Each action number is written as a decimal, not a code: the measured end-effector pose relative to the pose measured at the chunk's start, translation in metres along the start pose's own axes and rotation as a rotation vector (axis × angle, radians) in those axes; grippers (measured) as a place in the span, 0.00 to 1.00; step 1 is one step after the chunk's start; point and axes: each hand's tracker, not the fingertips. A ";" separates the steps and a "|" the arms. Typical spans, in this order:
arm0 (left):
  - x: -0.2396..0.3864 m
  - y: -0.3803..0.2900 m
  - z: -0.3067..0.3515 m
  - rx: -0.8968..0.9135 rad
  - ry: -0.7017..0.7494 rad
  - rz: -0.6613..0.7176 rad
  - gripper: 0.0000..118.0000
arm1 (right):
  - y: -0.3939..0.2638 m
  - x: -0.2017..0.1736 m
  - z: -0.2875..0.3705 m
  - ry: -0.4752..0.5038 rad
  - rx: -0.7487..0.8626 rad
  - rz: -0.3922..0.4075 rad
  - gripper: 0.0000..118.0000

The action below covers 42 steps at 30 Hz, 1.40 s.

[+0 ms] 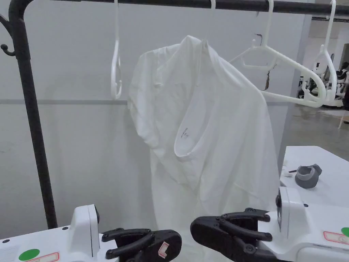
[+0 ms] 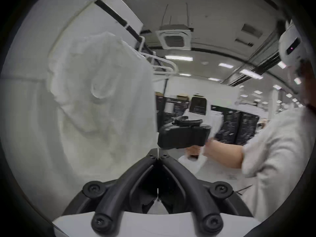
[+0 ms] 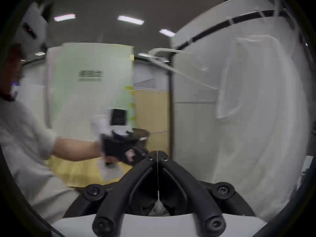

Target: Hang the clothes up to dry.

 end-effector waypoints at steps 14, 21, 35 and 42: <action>0.062 -0.025 0.048 0.055 0.256 -0.041 0.01 | -0.004 0.010 -0.069 0.230 -0.004 -0.008 0.00; 0.148 -0.057 0.102 0.100 0.656 -0.020 0.01 | 0.003 0.008 -0.199 0.557 -0.024 0.034 0.00; 0.386 -0.123 0.080 0.241 1.538 0.045 0.01 | -0.014 -0.185 -0.458 1.358 -0.045 0.082 0.00; 0.440 -0.145 0.040 0.281 1.787 0.087 0.01 | -0.028 -0.298 -0.491 1.631 -0.053 0.048 0.00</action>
